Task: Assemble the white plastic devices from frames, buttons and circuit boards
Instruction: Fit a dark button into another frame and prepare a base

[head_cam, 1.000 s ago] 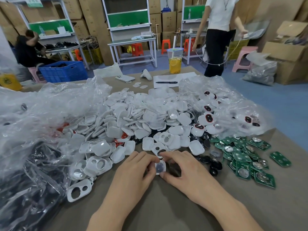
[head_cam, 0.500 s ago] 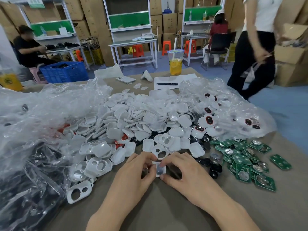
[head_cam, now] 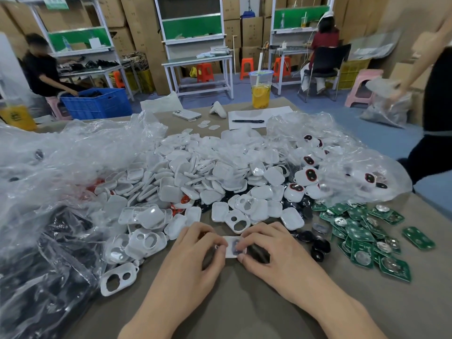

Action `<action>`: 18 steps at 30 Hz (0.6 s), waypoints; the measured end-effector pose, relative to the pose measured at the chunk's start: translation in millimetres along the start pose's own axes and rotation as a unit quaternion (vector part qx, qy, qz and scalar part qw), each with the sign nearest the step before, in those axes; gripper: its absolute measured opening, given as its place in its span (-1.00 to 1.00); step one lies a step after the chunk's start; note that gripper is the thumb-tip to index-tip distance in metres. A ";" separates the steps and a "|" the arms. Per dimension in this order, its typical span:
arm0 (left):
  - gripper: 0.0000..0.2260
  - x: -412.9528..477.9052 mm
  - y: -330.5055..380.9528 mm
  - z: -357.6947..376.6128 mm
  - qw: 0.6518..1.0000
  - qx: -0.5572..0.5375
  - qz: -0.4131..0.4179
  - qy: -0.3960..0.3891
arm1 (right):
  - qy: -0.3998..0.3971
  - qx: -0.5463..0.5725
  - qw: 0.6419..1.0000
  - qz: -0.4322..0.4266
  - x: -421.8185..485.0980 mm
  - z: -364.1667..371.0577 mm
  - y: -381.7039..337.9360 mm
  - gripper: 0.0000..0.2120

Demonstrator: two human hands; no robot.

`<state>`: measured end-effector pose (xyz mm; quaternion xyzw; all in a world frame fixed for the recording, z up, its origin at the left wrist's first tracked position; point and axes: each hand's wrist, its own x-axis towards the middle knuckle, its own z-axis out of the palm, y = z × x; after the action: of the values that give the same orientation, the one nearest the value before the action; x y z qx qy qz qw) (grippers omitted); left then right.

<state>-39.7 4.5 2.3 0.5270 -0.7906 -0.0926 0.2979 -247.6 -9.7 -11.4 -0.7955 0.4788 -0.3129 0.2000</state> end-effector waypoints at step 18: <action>-0.79 -0.9 -1.2 -1.4 1.000 0.025 0.002 -0.006 | -0.013 -0.006 1.000 0.013 -0.8 -2.4 -2.7 -0.93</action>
<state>-37.7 5.0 2.6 0.5321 -0.7953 -0.0757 0.2804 -247.9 -7.8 -8.3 -0.7945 0.4882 -0.2973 0.2050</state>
